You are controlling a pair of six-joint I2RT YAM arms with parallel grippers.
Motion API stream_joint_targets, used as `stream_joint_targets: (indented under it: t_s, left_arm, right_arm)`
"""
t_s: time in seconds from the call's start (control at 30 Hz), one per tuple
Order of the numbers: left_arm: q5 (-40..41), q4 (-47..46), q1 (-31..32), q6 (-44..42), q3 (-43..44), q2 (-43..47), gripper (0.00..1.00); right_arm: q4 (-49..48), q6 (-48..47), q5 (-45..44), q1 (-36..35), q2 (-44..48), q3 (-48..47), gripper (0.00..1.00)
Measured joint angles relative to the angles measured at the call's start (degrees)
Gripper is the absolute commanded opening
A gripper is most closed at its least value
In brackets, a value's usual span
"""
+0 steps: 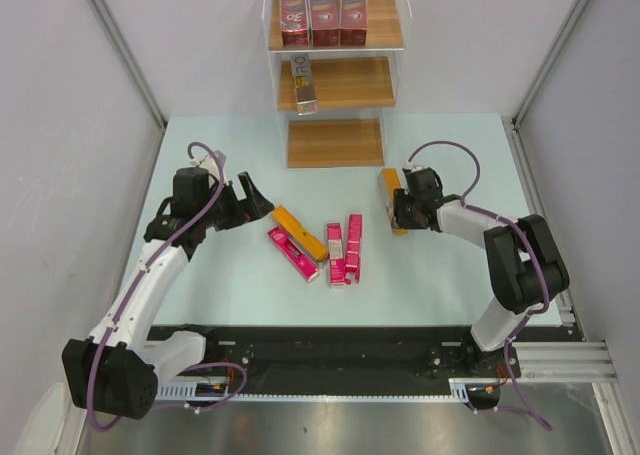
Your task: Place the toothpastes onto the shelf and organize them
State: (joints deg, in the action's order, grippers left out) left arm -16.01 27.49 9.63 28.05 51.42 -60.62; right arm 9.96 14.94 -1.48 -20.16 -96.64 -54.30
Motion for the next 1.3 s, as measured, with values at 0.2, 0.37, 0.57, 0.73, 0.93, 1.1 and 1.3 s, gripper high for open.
stream_joint_targets:
  t_s: [0.2, 0.37, 0.57, 0.73, 0.93, 1.1, 1.3]
  left_arm:
    - [-2.97, -1.84, 0.0, 0.33, -0.07, 0.42, 1.0]
    - [-6.88, -5.57, 0.0, 1.11, -1.16, 1.84, 1.0]
    - [-15.28, -14.19, 0.07, 4.74, -5.03, 3.17, 1.0]
    - [-22.16, -23.39, 0.11, 8.48, -8.41, 3.78, 1.0]
    - [-29.79, -35.95, 0.11, 12.85, -11.58, 5.11, 1.0]
    - [-34.18, -44.15, 0.11, 16.06, -13.51, 7.54, 1.0]
    - [-37.57, -52.85, 0.11, 19.87, -13.81, 8.13, 1.0]
  right_arm:
    - [1.95, 0.98, 4.5, -0.39, 6.05, 0.0, 0.29]
    - [2.08, 2.16, 8.63, -2.62, 14.05, 0.0, 0.29]
    - [-1.51, 5.66, 22.4, -6.45, 20.44, -0.02, 0.29]
    - [-12.72, 13.25, 38.34, -8.76, 20.55, 0.0, 0.28]
    - [-29.83, 24.72, 51.12, -10.25, 18.93, -0.02, 0.27]
    - [-34.32, 28.63, 54.49, -11.28, 17.94, -0.02, 0.27]
    - [-35.19, 29.64, 54.71, -13.73, 17.7, -0.02, 0.27]
